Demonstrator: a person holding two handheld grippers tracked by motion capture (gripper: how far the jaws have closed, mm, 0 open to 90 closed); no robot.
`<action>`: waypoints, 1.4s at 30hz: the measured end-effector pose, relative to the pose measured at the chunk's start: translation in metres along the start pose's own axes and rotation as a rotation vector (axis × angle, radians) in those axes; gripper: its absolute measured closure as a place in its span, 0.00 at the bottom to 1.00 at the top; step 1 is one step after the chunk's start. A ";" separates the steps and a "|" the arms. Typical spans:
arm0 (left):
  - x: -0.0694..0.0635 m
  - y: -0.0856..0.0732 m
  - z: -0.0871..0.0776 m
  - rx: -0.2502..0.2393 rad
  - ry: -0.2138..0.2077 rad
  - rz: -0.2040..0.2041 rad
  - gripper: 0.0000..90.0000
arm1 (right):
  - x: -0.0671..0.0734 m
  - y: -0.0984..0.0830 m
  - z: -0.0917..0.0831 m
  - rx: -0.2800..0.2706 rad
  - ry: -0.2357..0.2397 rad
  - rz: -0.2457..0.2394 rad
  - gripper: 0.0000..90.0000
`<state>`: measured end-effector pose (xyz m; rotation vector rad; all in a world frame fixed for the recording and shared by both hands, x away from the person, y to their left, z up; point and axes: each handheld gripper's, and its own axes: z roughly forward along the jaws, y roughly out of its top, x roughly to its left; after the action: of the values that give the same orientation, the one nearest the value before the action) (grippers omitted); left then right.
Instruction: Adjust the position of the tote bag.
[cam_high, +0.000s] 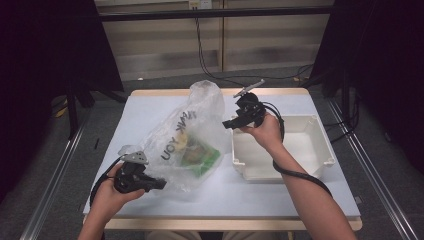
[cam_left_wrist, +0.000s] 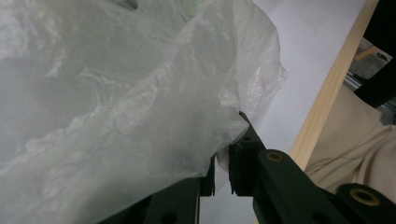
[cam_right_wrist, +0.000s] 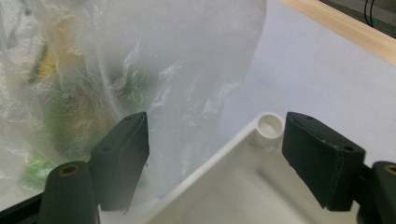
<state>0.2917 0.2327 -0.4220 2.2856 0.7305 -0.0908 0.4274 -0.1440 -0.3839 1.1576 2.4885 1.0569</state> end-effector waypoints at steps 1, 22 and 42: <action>0.000 0.001 0.000 -0.003 -0.005 0.000 0.92 | -0.001 -0.002 -0.002 -0.004 -0.003 0.003 0.24; -0.003 0.036 0.039 0.003 -0.049 0.043 0.90 | 0.029 -0.038 -0.012 -0.019 0.079 -0.007 0.22; -0.009 0.069 0.061 -0.033 -0.074 0.106 0.96 | 0.076 -0.057 -0.022 -0.032 0.166 -0.079 0.27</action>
<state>0.3290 0.1478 -0.4220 2.2725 0.5680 -0.1130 0.3330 -0.1254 -0.3980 0.9906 2.6074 1.2119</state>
